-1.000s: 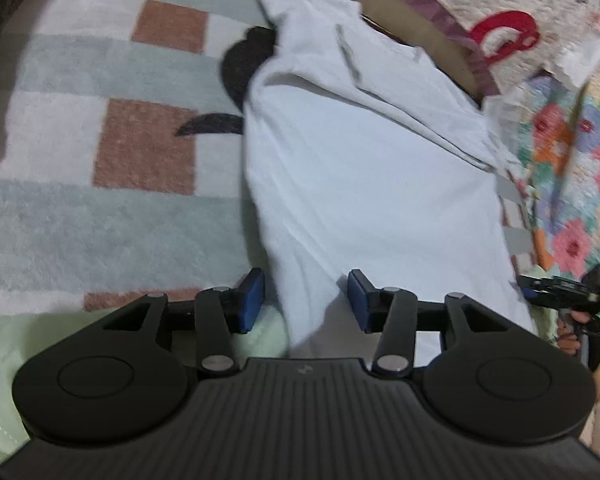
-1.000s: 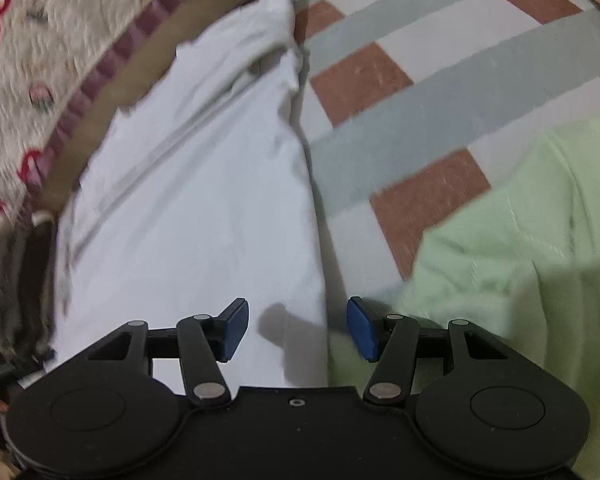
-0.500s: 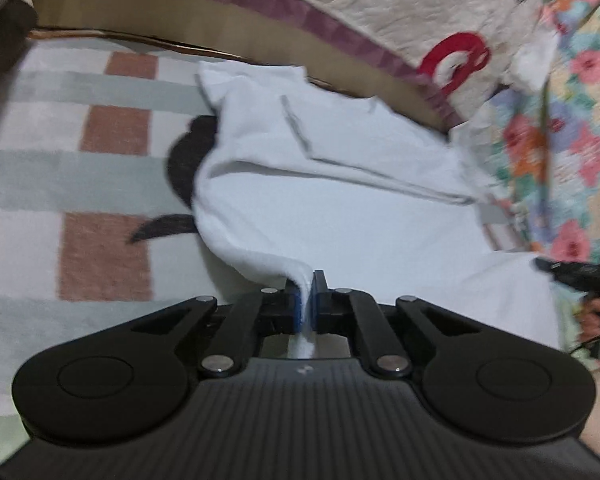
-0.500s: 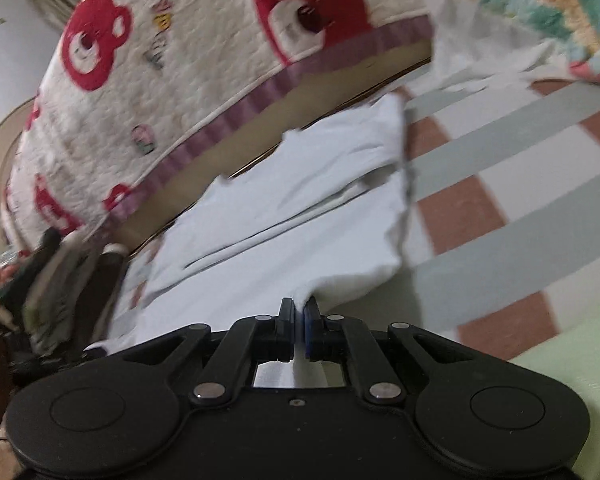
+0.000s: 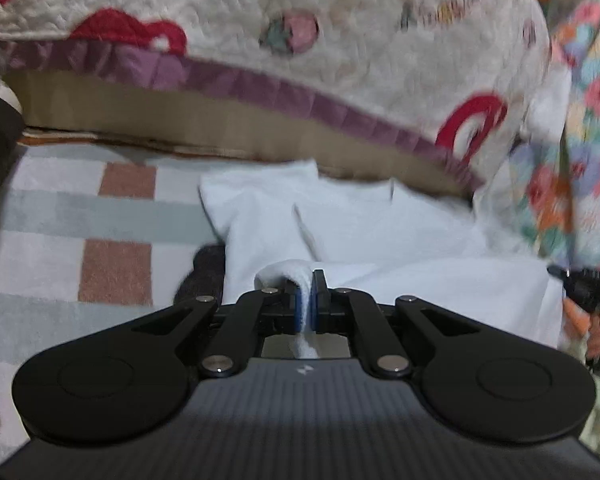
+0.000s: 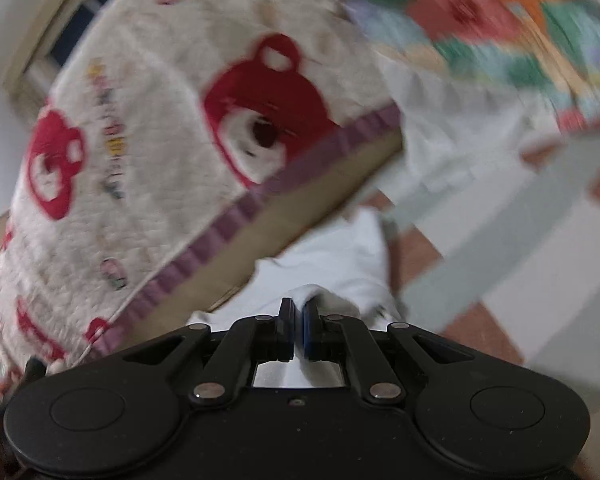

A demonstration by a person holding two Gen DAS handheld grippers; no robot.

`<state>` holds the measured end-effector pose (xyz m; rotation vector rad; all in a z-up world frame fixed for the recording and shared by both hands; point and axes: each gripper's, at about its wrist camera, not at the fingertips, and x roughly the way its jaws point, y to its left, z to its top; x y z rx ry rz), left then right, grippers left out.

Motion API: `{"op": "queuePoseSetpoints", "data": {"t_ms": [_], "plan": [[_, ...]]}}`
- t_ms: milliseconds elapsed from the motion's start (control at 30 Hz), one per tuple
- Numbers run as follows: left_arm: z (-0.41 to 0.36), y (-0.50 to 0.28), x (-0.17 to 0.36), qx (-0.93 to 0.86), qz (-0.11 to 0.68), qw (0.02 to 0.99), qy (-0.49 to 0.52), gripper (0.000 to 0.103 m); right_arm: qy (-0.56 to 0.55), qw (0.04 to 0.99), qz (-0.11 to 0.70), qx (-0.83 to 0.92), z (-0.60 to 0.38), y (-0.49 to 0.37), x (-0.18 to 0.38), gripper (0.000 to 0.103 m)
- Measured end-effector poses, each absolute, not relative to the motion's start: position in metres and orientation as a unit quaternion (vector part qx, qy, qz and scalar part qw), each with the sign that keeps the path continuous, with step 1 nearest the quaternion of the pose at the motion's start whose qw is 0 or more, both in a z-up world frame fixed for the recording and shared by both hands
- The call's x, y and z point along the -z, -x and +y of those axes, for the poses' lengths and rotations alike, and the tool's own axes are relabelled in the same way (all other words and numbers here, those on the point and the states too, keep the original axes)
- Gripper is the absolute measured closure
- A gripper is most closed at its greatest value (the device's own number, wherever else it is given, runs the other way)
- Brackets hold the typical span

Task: Fold clothes
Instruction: 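Pinch the shirt hem with the left gripper while the right gripper pinches the hem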

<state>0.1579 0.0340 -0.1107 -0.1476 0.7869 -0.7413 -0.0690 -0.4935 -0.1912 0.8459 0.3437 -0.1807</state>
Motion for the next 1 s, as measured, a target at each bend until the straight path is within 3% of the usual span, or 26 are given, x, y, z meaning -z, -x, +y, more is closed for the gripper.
{"op": "queuePoseSetpoints", "data": {"t_ms": [200,267,300,400,600,633,667,700,733,900,967,1000], "plan": [[0.046,-0.153,0.138,0.365,0.410,0.832,0.085,0.096,-0.401,0.893,0.193,0.075,-0.486,0.046,0.205,0.096],[0.046,-0.150,0.139,0.355,0.420,0.832,0.068,0.077,-0.378,0.899,0.210,0.072,-0.482,0.039,0.201,0.095],[0.045,-0.149,0.139,0.344,0.431,0.832,0.053,0.055,-0.370,0.901,0.217,0.073,-0.481,0.038,0.200,0.095],[0.043,-0.140,0.140,0.350,0.429,0.832,0.023,0.051,-0.286,0.916,0.267,0.084,-0.474,0.025,0.192,0.095],[0.034,-0.129,0.144,0.405,0.430,0.807,0.005,0.050,-0.273,0.926,0.259,0.035,-0.477,0.030,0.180,0.091],[0.030,-0.129,0.144,0.407,0.431,0.806,0.006,0.054,-0.278,0.924,0.260,0.027,-0.479,0.031,0.181,0.089],[0.028,-0.129,0.144,0.409,0.430,0.805,0.009,0.061,-0.283,0.922,0.262,0.020,-0.480,0.032,0.182,0.086],[0.028,-0.131,0.144,0.420,0.432,0.798,0.026,0.098,-0.288,0.919,0.269,0.009,-0.480,0.032,0.185,0.079],[0.028,-0.133,0.143,0.432,0.435,0.789,0.047,0.098,-0.294,0.915,0.278,-0.004,-0.481,0.031,0.188,0.070],[0.028,-0.137,0.137,0.433,0.431,0.788,0.071,0.097,-0.285,0.903,0.320,-0.011,-0.479,0.029,0.202,0.062],[0.029,-0.141,0.138,0.420,0.435,0.792,0.079,0.091,-0.299,0.898,0.322,-0.012,-0.484,0.029,0.207,0.061],[0.030,-0.143,0.139,0.415,0.437,0.793,0.089,0.079,-0.310,0.895,0.320,-0.014,-0.487,0.028,0.210,0.061]]}}
